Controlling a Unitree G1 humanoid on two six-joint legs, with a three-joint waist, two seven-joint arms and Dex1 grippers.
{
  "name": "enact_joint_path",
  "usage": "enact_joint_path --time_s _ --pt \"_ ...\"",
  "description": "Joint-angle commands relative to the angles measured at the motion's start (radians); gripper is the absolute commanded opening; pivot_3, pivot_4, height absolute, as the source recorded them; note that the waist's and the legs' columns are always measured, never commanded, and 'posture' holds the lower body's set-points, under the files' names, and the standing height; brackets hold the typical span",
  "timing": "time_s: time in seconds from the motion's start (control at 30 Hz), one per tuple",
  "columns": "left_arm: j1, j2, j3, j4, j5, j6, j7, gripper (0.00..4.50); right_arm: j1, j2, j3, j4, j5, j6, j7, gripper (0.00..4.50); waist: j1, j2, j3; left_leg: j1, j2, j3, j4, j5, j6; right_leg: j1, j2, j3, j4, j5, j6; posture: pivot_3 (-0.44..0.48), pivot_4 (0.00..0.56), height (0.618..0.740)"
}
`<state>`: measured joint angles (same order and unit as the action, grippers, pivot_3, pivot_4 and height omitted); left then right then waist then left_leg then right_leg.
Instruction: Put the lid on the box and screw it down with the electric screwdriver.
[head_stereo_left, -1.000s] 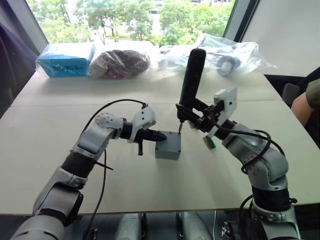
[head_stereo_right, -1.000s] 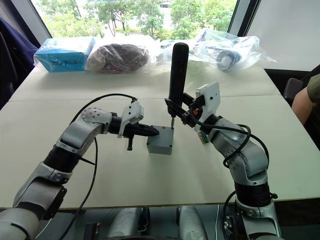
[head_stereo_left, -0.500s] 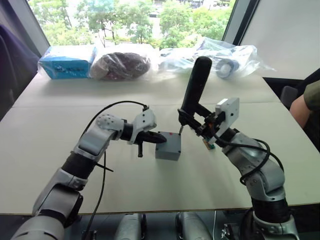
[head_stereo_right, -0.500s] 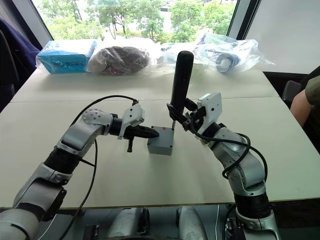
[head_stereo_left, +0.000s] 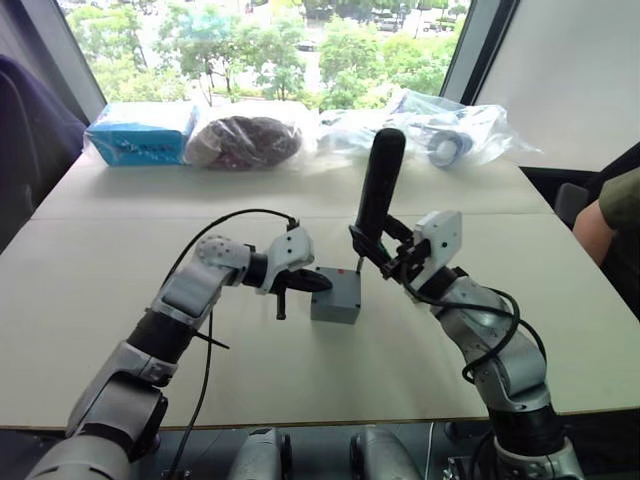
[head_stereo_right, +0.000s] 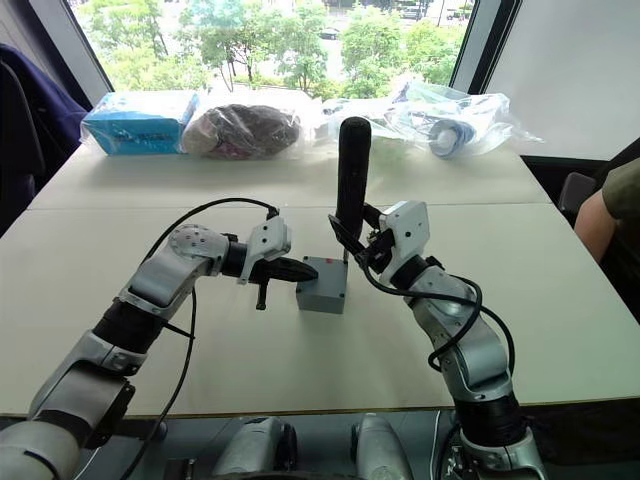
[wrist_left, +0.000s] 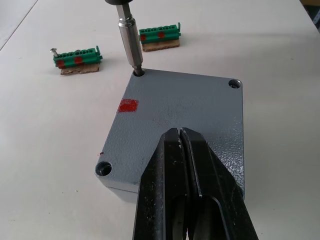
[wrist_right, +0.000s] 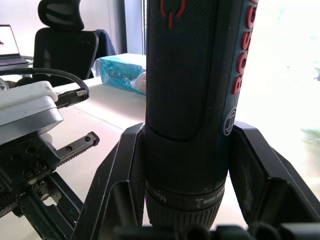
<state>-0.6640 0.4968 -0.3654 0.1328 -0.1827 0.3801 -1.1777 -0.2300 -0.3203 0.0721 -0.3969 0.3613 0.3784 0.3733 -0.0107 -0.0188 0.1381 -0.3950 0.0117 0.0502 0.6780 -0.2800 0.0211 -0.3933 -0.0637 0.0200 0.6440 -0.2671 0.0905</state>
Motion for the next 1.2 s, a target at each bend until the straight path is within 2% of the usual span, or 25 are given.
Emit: enact_joint_path --time_s 0.03,0.9,1.2 --pt "0.022 0.003 -0.03 0.029 0.035 0.017 -0.005 0.0 0.048 -0.006 0.015 0.079 -0.037 0.042 -0.003 1.77 0.0 0.0 0.0 0.003 0.0 0.0 -0.001 0.0 0.0 0.002 -0.001 0.0 0.0 -0.001 -0.002 0.0 0.15 0.74" --pt "0.042 0.01 -0.023 -0.015 0.027 0.038 -0.002 0.0 0.056 0.024 -0.011 0.098 -0.023 0.068 -0.018 1.77 -0.004 -0.002 -0.007 0.005 -0.004 -0.001 -0.02 -0.001 -0.002 0.001 -0.017 -0.004 -0.015 -0.001 -0.005 0.0 0.15 0.74" --pt "0.04 0.008 -0.022 -0.011 0.029 0.035 -0.003 0.0 0.089 0.042 -0.002 0.126 -0.064 0.019 -0.049 1.77 -0.003 0.0 -0.013 0.005 -0.005 -0.001 -0.029 0.0 -0.003 0.0 -0.018 -0.006 -0.02 -0.001 -0.005 0.0 0.15 0.74"
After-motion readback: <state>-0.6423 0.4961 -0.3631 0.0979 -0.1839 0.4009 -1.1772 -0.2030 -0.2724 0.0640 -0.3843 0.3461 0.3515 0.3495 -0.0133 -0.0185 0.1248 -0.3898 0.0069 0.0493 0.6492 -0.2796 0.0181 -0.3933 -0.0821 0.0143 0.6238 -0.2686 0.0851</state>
